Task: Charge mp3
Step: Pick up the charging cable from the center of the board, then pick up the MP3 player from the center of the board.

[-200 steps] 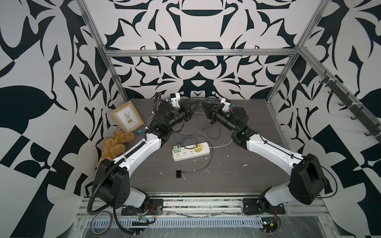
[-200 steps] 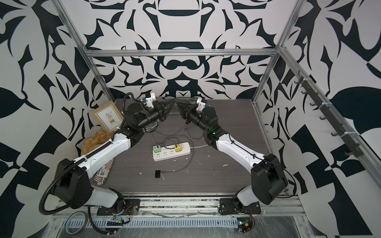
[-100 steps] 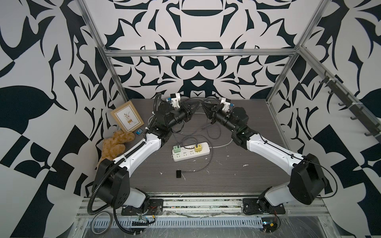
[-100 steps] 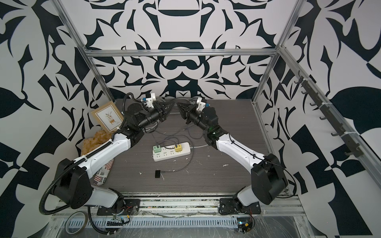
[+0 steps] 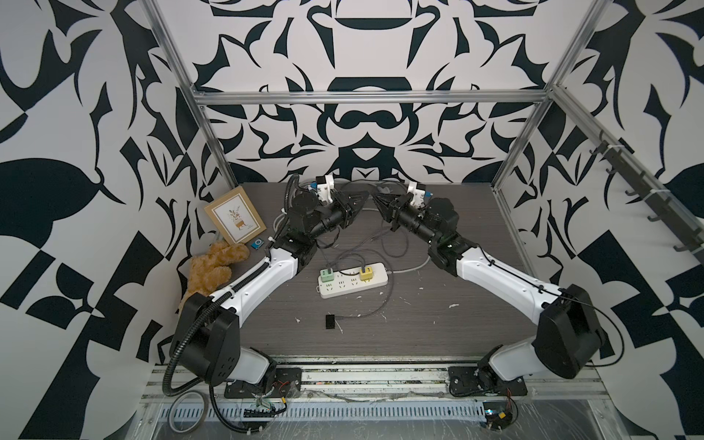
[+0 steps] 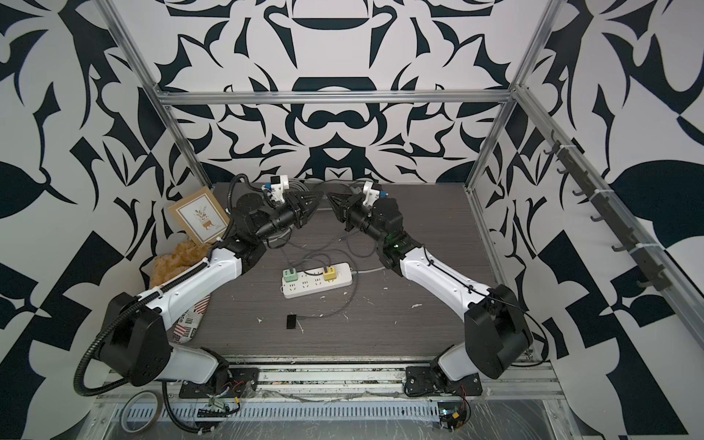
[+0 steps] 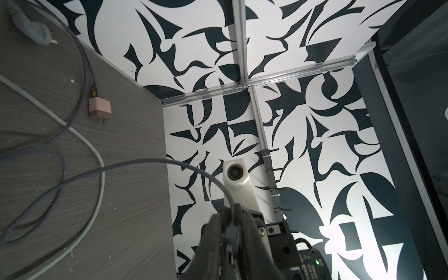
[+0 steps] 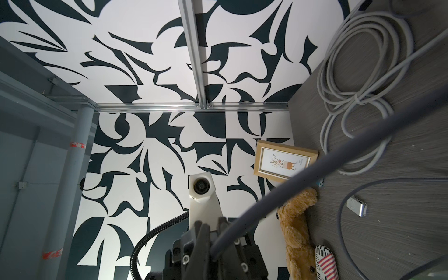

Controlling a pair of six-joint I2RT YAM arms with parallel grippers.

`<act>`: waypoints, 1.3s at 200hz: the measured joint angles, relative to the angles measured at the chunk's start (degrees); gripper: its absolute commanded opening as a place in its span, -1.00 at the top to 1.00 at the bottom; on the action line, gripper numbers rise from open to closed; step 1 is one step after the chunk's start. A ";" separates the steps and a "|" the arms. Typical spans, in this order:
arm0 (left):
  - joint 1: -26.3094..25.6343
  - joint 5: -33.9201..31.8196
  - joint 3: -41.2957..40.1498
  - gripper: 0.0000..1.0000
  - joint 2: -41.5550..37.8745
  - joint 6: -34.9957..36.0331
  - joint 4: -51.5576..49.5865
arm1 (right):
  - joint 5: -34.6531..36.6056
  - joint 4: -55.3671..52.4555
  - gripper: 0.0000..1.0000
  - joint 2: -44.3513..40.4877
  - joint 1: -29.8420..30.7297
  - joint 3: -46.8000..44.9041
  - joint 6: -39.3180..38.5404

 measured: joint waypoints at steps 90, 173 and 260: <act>13.86 -6.51 6.25 -0.99 -19.23 20.68 -49.90 | 0.04 -15.91 1.00 -12.87 -1.92 -2.23 -8.35; 32.96 -7.87 9.25 -0.57 -0.94 39.26 -82.73 | -4.26 -23.69 1.00 -10.47 -3.39 -1.33 -13.81; 34.25 -8.70 16.90 -0.41 24.09 42.75 -82.16 | -6.43 -24.50 1.00 -10.40 -3.39 -1.25 -15.93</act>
